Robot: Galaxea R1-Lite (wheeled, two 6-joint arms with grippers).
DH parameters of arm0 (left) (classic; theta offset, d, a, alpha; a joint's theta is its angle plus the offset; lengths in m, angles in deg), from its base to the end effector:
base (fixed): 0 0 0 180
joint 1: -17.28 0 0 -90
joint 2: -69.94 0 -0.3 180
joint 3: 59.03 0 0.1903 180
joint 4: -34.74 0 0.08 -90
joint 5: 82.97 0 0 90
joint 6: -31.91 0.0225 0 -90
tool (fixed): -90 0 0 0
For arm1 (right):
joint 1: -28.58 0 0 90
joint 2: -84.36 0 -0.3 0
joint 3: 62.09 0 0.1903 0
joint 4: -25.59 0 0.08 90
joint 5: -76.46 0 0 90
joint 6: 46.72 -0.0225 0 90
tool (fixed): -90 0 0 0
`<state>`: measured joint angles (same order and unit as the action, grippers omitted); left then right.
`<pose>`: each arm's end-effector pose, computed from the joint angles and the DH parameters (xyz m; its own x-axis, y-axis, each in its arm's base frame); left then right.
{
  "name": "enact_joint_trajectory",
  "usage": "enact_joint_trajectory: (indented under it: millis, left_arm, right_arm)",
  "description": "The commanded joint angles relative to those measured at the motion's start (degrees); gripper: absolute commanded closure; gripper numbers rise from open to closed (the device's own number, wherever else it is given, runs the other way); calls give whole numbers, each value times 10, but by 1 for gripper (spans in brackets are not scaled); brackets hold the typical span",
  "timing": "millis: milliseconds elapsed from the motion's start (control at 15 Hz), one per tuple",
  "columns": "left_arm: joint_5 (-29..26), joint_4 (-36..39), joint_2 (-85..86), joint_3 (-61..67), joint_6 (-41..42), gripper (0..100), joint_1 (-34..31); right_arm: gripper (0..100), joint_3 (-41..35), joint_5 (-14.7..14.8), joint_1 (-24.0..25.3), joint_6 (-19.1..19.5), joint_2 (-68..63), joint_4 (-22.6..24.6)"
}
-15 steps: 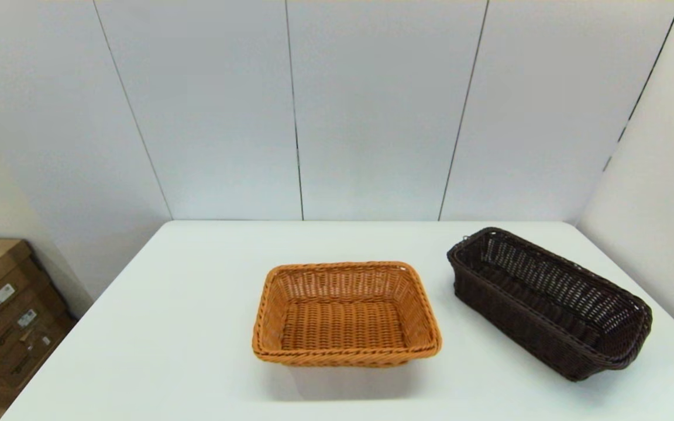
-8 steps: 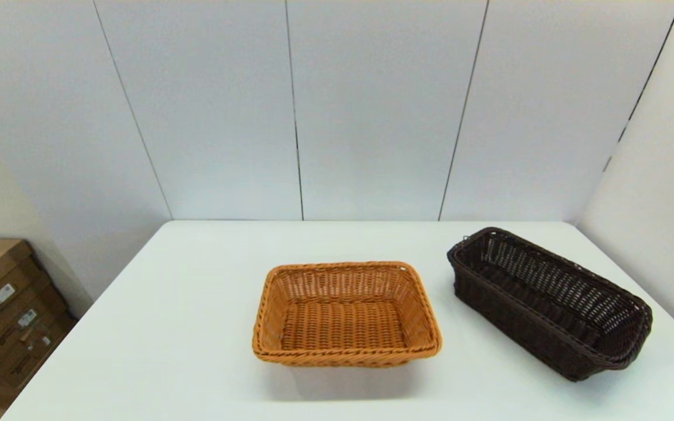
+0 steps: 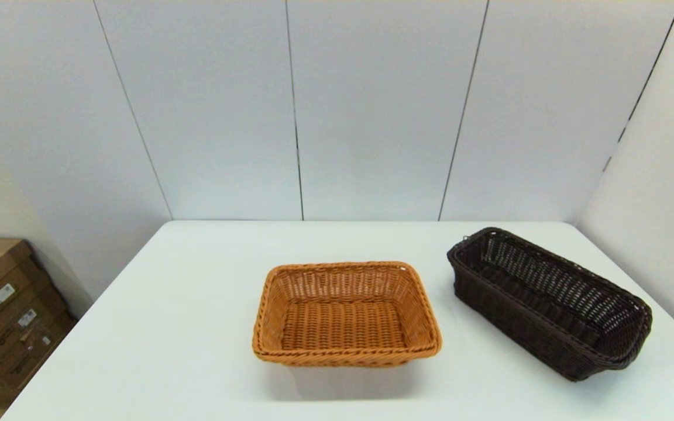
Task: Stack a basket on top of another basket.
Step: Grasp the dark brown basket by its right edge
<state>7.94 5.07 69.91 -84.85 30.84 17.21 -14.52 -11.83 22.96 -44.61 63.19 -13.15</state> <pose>-0.0264 0.0003 0.0760 0.9976 0.0171 -0.0677 -0.0183 0.9997 -0.0176 -0.0092 0.0002 0.1711 0.9688 -0.1253 -0.2136 0.1190 0.9920 -0.0423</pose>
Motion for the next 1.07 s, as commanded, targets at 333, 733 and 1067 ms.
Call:
enact_joint_trajectory:
  millis: [333,733,1067]
  left_arm:
    - [1,0,1,0,-3,0,0]
    - [2,0,1,0,-3,0,0]
    - [2,0,1,0,-4,0,0]
  right_arm:
    - [0,239,19,-11,-96,-484,-120]
    - [0,320,93,69,-305,-672,-124]
    - [0,354,95,61,-409,-722,-166]
